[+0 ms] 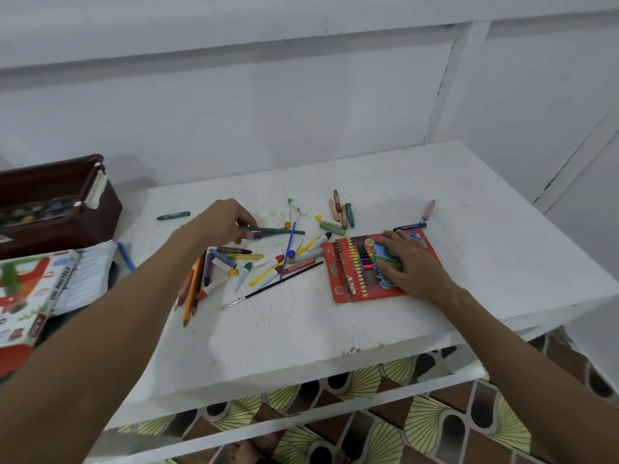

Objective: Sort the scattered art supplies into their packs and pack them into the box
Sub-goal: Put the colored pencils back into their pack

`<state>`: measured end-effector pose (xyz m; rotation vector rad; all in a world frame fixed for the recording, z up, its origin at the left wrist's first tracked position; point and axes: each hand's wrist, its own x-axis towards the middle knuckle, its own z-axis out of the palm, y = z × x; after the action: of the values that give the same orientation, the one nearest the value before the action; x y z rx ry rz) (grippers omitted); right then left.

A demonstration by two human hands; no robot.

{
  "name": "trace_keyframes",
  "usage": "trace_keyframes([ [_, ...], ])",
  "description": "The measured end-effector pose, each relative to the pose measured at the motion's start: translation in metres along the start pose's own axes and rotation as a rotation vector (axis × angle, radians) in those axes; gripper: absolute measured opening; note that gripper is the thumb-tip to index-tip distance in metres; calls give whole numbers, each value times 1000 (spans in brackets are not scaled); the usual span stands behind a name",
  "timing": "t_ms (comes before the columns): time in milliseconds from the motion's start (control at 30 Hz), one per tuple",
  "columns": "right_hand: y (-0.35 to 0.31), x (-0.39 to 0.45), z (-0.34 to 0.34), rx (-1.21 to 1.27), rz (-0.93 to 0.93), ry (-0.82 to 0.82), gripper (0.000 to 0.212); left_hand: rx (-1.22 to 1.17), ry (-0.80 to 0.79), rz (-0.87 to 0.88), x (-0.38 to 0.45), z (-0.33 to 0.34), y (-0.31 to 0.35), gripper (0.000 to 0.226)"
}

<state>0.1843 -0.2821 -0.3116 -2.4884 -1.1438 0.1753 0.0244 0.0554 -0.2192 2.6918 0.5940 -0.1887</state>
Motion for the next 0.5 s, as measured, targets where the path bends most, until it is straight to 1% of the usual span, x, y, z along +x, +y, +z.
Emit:
trace_keyframes([
  [67, 0, 0, 0, 2, -4, 8, 57, 5, 15, -12, -7, -14, 1, 15],
  [167, 0, 0, 0, -3, -3, 12, 57, 101, 62, -65, -19, -35, 6, 15],
  [267, 0, 0, 0, -12, 4, 2, 58, 199, 268, -118, -31, -49, 22, 18],
  [300, 0, 1, 0, -16, 6, -3, 58, 158, 323, -117, -35, -50, 33, 18],
  [333, 0, 1, 0, -17, 8, -7, 59, 73, 339, -106, -38, -48, 45, 18],
  [367, 0, 1, 0, -14, 11, -10, 59, -36, 307, -88, -41, -44, 58, 17],
  [433, 0, 1, -1, -3, 16, -16, 60, -235, 158, -53, -43, -27, 82, 16],
  [500, 0, 1, -2, -1, 17, -23, 61, -357, 15, -89, -39, -3, 99, 15],
])
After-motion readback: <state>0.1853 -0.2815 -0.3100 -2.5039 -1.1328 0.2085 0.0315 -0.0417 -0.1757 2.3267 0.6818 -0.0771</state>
